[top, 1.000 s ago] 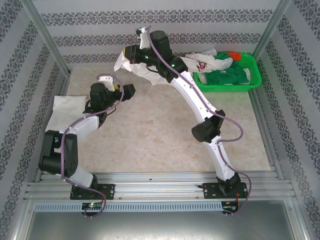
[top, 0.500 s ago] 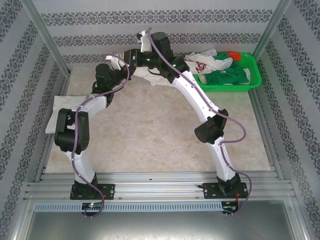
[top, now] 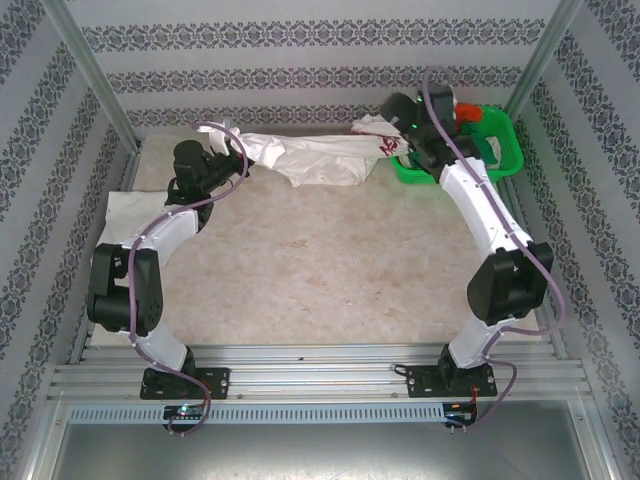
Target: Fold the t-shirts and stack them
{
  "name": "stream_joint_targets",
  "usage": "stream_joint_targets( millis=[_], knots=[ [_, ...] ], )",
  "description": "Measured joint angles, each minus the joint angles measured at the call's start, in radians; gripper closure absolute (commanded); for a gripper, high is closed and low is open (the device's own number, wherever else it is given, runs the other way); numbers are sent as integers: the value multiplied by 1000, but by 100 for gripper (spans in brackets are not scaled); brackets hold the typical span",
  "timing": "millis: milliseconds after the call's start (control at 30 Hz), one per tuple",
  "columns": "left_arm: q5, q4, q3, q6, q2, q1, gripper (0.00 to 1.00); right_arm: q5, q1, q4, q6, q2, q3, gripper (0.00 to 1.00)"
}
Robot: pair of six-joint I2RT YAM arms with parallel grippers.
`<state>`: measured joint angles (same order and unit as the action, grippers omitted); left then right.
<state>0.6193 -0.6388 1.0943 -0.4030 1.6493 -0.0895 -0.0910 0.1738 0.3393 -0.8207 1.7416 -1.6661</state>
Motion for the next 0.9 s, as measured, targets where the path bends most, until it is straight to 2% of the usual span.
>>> stream_joint_targets(
  millis=[100,300,433,567,767,900],
  knots=[
    [0,3,-28,3,-18,0,100,-5,-53,1,-50,77,52,10],
    [1,35,-39,14,-25,0,100,101,-58,-23,-123,243,53,14],
    [1,53,-39,24,-36,0,100,135,-58,-27,-147,307,9,26],
    [1,56,-39,27,-46,0,100,182,-58,-65,-163,346,-58,34],
    [-3,56,-65,30,-65,0,100,221,-51,-83,-176,377,-73,33],
    [-10,56,-70,30,-67,0,100,248,-52,-81,-172,389,-100,48]
  ],
)
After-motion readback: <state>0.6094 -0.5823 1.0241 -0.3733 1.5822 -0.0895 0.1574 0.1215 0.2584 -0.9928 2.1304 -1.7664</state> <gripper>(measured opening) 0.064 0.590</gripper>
